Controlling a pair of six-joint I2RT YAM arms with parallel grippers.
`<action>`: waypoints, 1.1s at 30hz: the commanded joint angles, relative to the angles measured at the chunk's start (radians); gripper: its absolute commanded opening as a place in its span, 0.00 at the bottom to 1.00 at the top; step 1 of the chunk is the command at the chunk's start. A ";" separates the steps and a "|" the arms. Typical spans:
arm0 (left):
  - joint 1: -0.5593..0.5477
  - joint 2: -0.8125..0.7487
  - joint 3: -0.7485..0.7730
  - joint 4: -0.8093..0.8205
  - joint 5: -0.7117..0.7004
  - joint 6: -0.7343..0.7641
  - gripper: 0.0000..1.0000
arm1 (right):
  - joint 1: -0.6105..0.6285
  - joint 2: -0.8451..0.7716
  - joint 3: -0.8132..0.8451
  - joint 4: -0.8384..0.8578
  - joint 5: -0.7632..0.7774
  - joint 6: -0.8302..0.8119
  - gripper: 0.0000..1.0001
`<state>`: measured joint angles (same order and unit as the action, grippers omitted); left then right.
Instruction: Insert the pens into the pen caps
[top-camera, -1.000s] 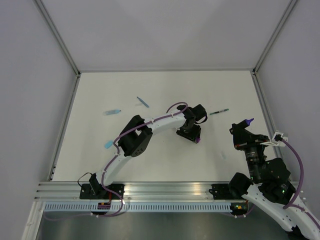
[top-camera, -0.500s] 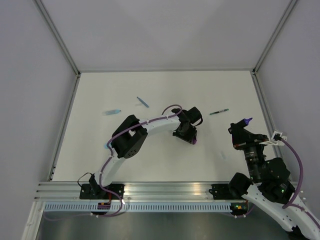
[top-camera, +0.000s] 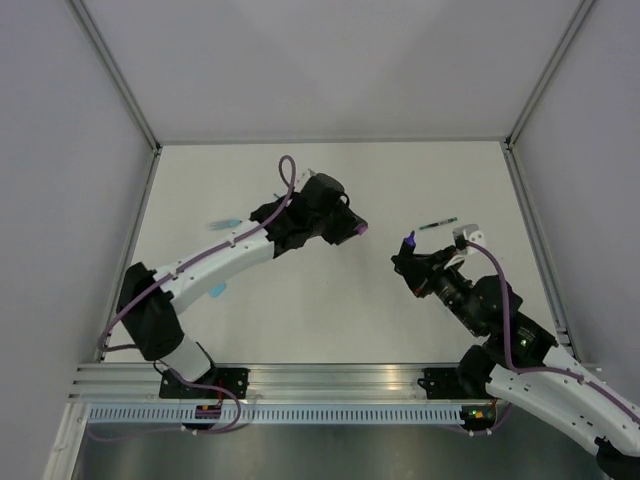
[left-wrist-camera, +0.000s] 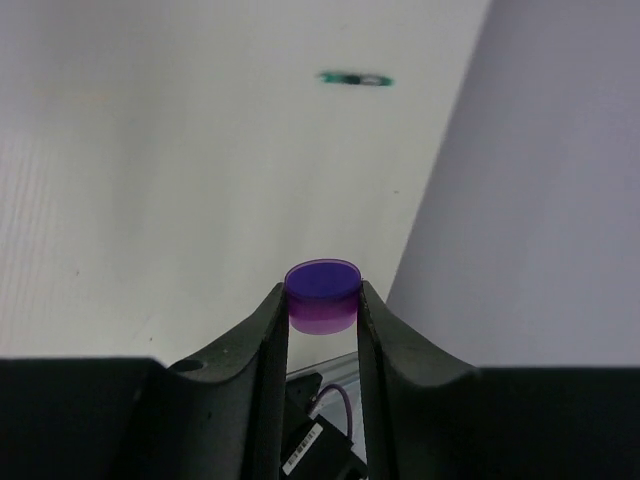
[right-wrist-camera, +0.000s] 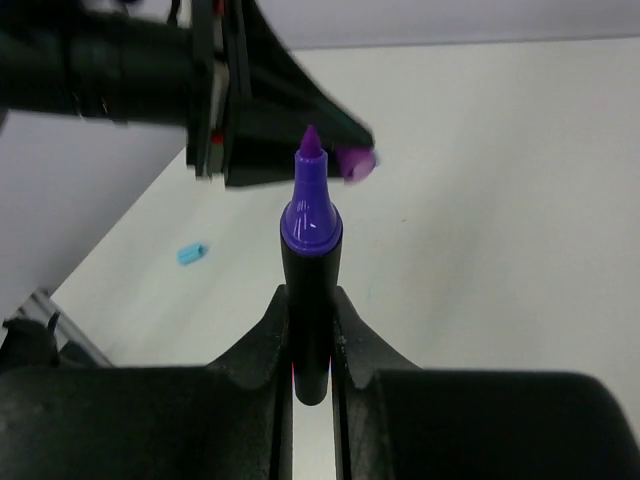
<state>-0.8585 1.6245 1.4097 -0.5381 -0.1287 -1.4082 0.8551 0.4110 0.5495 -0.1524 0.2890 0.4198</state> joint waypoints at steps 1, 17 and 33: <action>0.009 -0.153 -0.024 0.173 -0.018 0.336 0.02 | 0.001 0.097 0.069 0.077 -0.286 -0.059 0.00; 0.006 -0.407 -0.225 0.385 0.256 0.571 0.02 | 0.002 0.281 0.038 0.206 -0.507 -0.070 0.00; -0.004 -0.462 -0.288 0.382 0.279 0.592 0.02 | 0.002 0.305 0.029 0.215 -0.419 -0.052 0.00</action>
<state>-0.8555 1.2045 1.1267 -0.1913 0.1341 -0.8581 0.8555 0.7101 0.5743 0.0162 -0.1509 0.3607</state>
